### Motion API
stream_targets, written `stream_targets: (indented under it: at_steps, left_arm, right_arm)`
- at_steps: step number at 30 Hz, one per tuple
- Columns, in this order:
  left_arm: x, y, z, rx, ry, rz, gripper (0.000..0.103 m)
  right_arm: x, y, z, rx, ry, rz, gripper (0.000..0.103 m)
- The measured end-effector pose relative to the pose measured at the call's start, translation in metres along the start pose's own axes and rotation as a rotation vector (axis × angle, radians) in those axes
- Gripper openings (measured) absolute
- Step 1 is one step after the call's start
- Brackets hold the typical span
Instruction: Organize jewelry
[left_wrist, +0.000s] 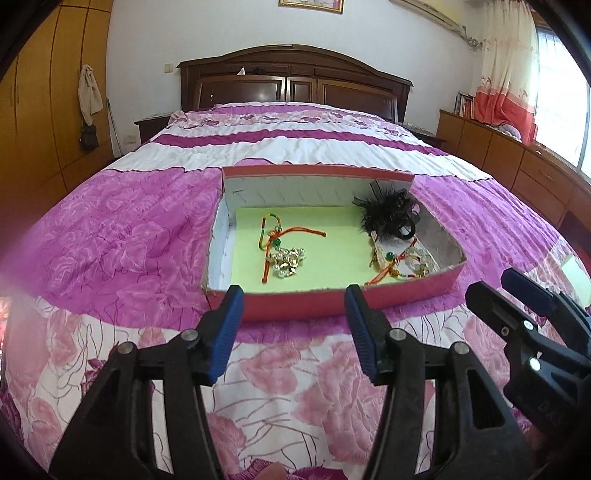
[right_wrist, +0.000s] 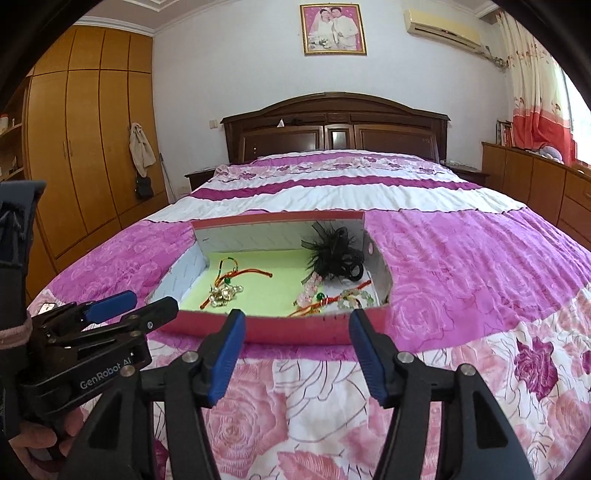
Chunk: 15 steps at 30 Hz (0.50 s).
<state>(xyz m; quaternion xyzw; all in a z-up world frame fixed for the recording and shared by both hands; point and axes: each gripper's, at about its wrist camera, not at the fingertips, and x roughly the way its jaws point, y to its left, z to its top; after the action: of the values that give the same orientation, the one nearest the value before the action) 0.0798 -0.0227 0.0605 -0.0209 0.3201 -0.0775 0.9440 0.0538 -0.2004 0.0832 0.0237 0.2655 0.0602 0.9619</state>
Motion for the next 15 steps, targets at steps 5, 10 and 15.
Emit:
stream_targets:
  at_steps: [5,10,15]
  left_arm:
    - [-0.002,-0.003,-0.006,0.011,0.003,0.005,0.049]
    - [-0.005,-0.006,-0.010,0.021,0.000,0.009,0.049]
    - [-0.006,-0.008,-0.011,0.028,-0.002,0.008,0.049]
  right_arm:
    - [-0.005,-0.004,-0.007,0.009,0.007,-0.010,0.061]
    - [-0.008,-0.010,-0.012,0.029,0.016,-0.016,0.061]
    - [-0.009,-0.013,-0.014,0.042,0.022,-0.016,0.061]
